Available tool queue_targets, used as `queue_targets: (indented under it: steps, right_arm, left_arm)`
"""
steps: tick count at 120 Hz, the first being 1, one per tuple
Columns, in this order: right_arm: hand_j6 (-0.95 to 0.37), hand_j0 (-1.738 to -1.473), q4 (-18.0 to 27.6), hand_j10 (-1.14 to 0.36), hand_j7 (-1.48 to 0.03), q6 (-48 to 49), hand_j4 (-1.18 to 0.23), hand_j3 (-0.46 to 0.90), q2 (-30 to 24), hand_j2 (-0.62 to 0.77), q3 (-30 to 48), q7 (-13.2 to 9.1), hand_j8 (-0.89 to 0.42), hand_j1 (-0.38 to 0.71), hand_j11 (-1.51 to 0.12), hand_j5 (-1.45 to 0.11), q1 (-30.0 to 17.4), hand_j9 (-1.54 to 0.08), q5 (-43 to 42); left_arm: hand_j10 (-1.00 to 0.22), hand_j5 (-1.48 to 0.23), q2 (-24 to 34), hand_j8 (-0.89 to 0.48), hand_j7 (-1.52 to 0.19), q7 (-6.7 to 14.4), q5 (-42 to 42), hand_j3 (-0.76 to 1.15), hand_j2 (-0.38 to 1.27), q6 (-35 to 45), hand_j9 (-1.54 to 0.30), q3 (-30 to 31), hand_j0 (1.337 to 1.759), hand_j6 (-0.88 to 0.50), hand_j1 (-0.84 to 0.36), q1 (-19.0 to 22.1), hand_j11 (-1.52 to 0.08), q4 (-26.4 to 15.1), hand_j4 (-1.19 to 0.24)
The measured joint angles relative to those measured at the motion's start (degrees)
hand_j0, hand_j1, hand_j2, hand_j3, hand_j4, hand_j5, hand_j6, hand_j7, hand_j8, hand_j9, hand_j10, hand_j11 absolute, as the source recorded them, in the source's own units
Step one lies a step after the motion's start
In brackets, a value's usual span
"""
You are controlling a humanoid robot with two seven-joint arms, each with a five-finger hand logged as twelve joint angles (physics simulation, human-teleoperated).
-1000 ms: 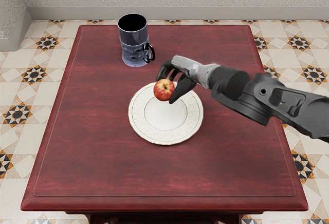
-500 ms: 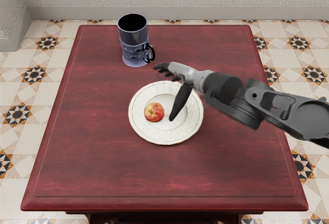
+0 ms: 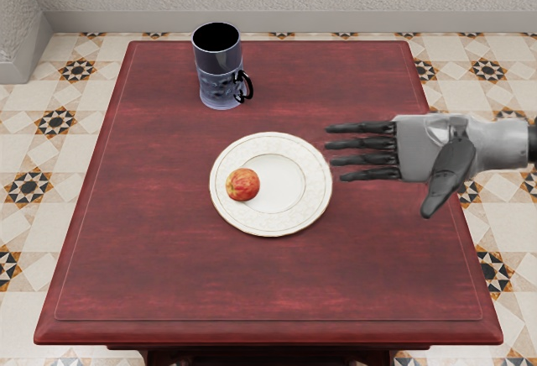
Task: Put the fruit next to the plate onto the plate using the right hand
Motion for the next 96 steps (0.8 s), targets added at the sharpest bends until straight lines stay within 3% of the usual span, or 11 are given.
queue_targets:
  steps: [15, 39, 96]
  right_arm:
    - [0.00, -1.658, -4.2, -0.01, -0.01, 0.8, 0.00, 0.00, -4.2, 0.00, -1.6, 0.0, 0.00, -0.34, -0.01, -0.01, -3.5, -0.01, 5.0]
    - [0.00, -1.658, -8.2, 0.00, 0.00, 1.2, 0.00, 0.00, -6.2, 0.00, -2.3, 0.0, 0.00, -0.35, 0.00, 0.00, -5.0, 0.00, 6.6]
    - [0.01, -1.658, -9.4, 0.00, 0.00, 1.2, 0.00, 0.00, -6.6, 0.00, -2.4, 0.0, 0.00, -0.35, 0.00, 0.00, -5.1, 0.00, 6.6]
  left_arm:
    - [0.00, 0.00, 0.0, 0.00, 0.00, 0.0, 0.0, 0.00, 0.00, 0.0, 0.00, 0.0, 1.658, 0.00, 0.35, 0.0, 0.00, 0.0, 0.00]
    - [0.00, 0.00, 0.0, 0.00, 0.00, 0.0, -0.1, 0.00, 0.00, -0.1, 0.00, 0.0, 1.658, 0.00, 0.35, -0.3, 0.00, 0.0, 0.00]
    - [0.00, 0.00, 0.0, 0.00, 0.00, 0.0, 0.0, 0.00, 0.00, 0.0, 0.00, 0.0, 1.658, 0.00, 0.35, -0.3, 0.00, 0.0, 0.00]
